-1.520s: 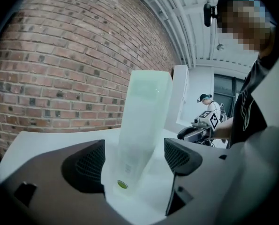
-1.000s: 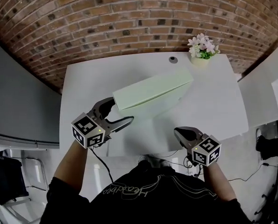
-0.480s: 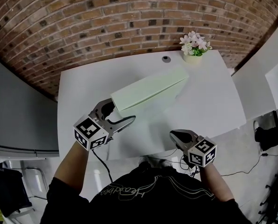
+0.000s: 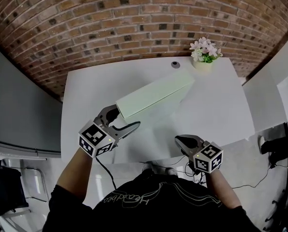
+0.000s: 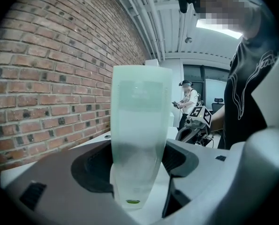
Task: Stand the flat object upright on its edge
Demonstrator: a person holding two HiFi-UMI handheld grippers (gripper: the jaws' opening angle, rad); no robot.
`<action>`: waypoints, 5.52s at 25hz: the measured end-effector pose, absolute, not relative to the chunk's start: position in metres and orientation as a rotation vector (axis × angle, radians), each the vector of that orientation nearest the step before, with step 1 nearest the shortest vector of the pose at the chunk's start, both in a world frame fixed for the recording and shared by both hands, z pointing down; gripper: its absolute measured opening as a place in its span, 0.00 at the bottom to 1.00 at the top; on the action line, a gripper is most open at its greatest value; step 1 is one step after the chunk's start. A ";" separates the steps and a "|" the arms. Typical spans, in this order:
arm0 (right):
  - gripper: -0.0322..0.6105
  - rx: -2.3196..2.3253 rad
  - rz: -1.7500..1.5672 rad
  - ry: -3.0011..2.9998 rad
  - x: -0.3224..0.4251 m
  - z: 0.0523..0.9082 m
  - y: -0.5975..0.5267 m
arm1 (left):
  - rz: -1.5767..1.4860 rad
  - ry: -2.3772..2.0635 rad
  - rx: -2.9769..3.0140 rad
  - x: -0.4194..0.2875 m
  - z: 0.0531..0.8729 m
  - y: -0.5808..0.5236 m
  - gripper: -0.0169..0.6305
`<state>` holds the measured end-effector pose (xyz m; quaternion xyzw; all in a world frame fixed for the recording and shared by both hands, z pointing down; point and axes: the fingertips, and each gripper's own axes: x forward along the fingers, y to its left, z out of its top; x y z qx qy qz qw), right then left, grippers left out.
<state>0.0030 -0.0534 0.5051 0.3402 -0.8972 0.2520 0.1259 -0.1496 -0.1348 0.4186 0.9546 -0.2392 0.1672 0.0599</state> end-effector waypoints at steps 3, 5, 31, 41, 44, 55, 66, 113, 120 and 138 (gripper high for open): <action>0.06 0.951 0.734 -2.619 0.005 0.506 -0.053 | 0.515 -0.773 2.874 -0.151 0.419 -0.131 0.50; 0.06 0.923 0.731 -2.622 0.007 0.506 -0.053 | 0.518 -0.814 2.860 -0.151 0.419 -0.129 0.50; 0.06 0.611 0.636 -2.676 0.008 0.493 -0.043 | 0.495 -1.398 2.569 -0.174 0.419 -0.096 0.49; 0.06 0.531 0.620 -2.697 0.012 0.490 -0.030 | 0.465 -1.551 2.401 -0.167 0.423 -0.081 0.49; 0.06 0.518 0.616 -2.707 0.018 0.489 -0.026 | 0.459 -1.594 2.359 -0.162 0.423 -0.077 0.49; 0.06 0.506 0.584 -2.738 0.051 0.479 -0.019 | 0.415 -1.810 2.166 -0.131 0.421 -0.069 0.49; 0.06 0.506 0.555 -2.752 0.077 0.477 -0.017 | 0.406 -1.925 2.019 -0.105 0.423 -0.069 0.49; 0.06 0.768 0.773 -2.656 0.100 0.503 -0.131 | 0.378 -2.011 1.922 -0.084 0.422 -0.255 0.49; 0.06 0.800 0.790 -2.654 0.105 0.505 -0.145 | 0.372 -2.024 1.913 -0.082 0.422 -0.275 0.49; 0.06 0.882 0.839 -2.630 0.122 0.513 -0.168 | 0.354 -2.061 1.898 -0.083 0.422 -0.317 0.49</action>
